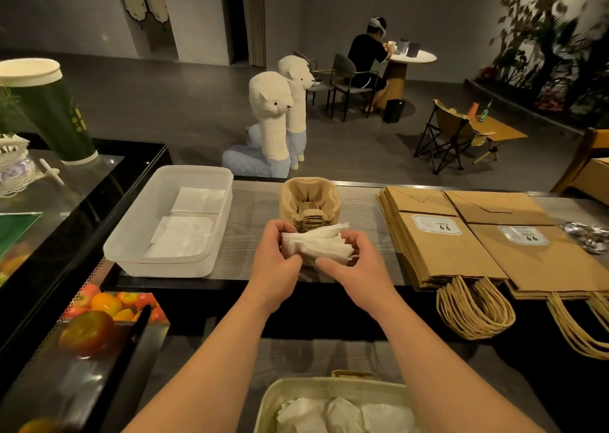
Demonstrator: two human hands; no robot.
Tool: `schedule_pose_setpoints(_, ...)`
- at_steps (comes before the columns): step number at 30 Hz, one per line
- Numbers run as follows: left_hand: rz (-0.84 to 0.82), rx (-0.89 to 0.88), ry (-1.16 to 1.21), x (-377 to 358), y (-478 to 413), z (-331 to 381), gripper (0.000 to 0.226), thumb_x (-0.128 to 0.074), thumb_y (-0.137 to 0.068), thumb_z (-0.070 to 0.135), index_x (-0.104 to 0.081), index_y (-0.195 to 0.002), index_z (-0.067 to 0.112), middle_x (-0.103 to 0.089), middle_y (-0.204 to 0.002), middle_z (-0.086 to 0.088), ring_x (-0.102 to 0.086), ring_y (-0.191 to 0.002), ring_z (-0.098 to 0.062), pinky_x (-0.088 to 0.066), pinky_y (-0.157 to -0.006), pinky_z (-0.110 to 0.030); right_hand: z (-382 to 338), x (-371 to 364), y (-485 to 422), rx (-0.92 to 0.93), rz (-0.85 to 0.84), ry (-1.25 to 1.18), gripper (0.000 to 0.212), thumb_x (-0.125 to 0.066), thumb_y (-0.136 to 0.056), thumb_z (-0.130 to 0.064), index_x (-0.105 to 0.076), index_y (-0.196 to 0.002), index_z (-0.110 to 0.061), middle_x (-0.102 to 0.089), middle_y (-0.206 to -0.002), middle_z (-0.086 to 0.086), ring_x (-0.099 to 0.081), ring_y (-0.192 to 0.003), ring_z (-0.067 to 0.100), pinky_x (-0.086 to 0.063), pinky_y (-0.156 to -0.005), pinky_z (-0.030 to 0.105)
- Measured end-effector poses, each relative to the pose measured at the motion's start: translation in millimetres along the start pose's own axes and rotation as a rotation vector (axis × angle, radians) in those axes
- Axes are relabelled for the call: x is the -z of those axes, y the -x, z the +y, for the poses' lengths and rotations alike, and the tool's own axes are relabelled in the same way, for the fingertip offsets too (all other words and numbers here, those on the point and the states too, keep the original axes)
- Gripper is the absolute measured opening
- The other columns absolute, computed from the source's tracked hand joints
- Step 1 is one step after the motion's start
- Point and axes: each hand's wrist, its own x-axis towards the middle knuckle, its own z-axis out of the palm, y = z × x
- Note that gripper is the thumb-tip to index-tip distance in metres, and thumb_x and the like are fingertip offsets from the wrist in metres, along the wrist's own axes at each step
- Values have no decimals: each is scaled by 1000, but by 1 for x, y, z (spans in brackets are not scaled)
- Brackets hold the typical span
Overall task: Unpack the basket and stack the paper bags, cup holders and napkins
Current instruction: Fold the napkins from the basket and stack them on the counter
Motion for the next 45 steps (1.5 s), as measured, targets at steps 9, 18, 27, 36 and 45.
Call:
schedule_pose_setpoints(9,46,-11,46,-2,-1,-4,43,-63,-83,-14,-53,-103,23,-66,-103,-5,-64,-90,-16,-59,-82,-37,20,-7,2,326,174,251,31,-84,-75,-9,-61,-80,-30,-62,-99,-11,-55,-99,1,-41,-81,8)
schedule_pose_setpoints(18,37,35,53,-1,2,5,46,-60,-81,-19,-55,-101,23,-66,-100,-6,-63,-88,-17,-58,-76,-32,16,-6,6,192,164,117,30,-80,-82,-13,-57,-91,-30,-64,-96,-15,-59,-94,4,-51,-77,18)
schedule_pose_setpoints(27,-41,232,467,-2,26,39,51,-49,-83,-26,-59,-114,13,-70,-111,-14,-69,-96,-28,-58,-76,-39,-10,21,16,-172,-107,-622,69,-79,-78,-5,-50,-137,-26,-68,-126,11,-68,-113,29,-56,-94,43)
schedule_pose_setpoints(36,153,311,739,-22,53,54,55,-48,-85,-23,-56,-126,12,-67,-123,-17,-68,-101,-30,-55,-75,-37,-24,2,60,-525,-122,-993,51,-69,-88,-43,-65,-127,-11,-71,-125,16,-64,-121,31,-44,-112,47)
schedule_pose_setpoints(45,381,339,766,-35,76,66,69,-54,-83,-20,-57,-131,29,-67,-123,-14,-68,-110,-37,-55,-98,-52,-40,-8,75,-646,-173,-920,58,-70,-86,-50,-70,-124,-7,-72,-122,17,-69,-114,32,-51,-104,47)
